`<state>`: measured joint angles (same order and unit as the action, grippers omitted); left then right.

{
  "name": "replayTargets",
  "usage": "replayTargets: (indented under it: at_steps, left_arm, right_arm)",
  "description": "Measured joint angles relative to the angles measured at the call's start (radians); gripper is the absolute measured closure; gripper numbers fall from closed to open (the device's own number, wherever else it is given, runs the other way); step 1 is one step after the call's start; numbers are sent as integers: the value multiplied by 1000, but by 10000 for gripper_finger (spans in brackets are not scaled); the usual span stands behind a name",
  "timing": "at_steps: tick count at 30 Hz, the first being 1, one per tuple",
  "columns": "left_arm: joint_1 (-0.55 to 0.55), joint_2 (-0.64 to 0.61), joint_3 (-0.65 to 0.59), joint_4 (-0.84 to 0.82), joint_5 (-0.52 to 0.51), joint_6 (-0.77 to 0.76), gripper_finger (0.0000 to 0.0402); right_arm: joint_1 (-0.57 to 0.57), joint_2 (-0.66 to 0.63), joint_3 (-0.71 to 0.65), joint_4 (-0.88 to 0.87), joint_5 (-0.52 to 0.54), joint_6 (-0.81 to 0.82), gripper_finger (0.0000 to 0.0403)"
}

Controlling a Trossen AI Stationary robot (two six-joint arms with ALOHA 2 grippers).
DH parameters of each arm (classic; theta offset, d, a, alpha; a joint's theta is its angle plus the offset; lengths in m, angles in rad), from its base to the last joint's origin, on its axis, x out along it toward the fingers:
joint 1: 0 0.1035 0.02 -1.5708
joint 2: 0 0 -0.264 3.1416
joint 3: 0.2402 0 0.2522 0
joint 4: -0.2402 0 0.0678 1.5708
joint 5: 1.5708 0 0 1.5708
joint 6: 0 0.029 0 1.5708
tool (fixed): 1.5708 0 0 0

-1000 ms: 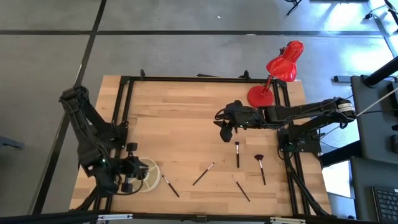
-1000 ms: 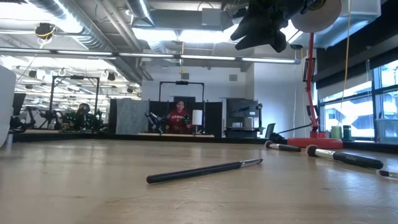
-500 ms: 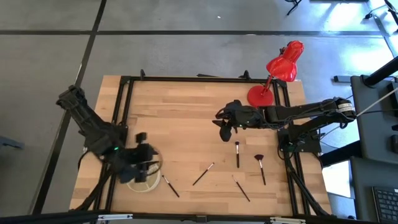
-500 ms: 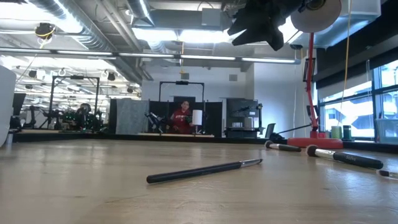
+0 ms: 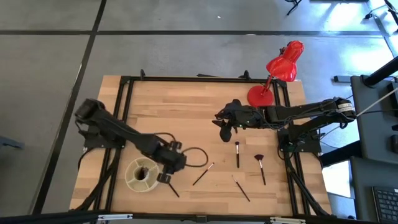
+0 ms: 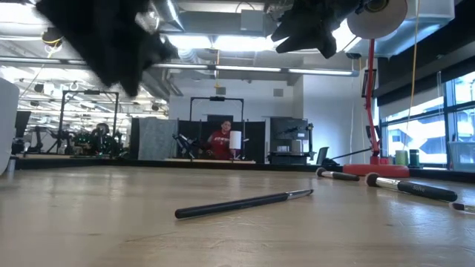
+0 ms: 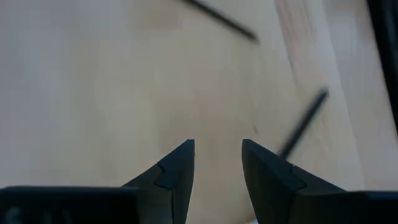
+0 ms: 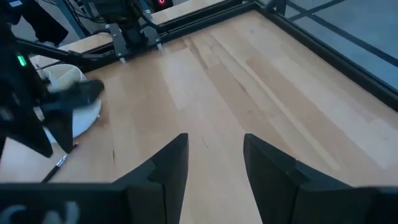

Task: Put items in baskets/containers
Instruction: Put the black eyeshadow brush into the white organizer

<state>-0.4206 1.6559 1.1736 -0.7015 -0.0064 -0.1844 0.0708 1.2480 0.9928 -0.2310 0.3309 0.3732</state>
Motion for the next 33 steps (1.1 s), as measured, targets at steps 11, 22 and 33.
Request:
replayTargets:
  at_steps: [11, 22, 33]
  left_arm:
    - [-55, 159, 0, -55, 154, 14, 272]
    - [-106, 202, 0, -60, 147, -67, 272]
    - [-142, 236, 2, -71, 30, 16, 336]
  right_arm:
    - [0, 0, 0, -1, 0, -11, 250]
    - [0, 0, 0, -1, -1, 12, 250]
    - [0, 0, 0, -1, -1, 10, 250]
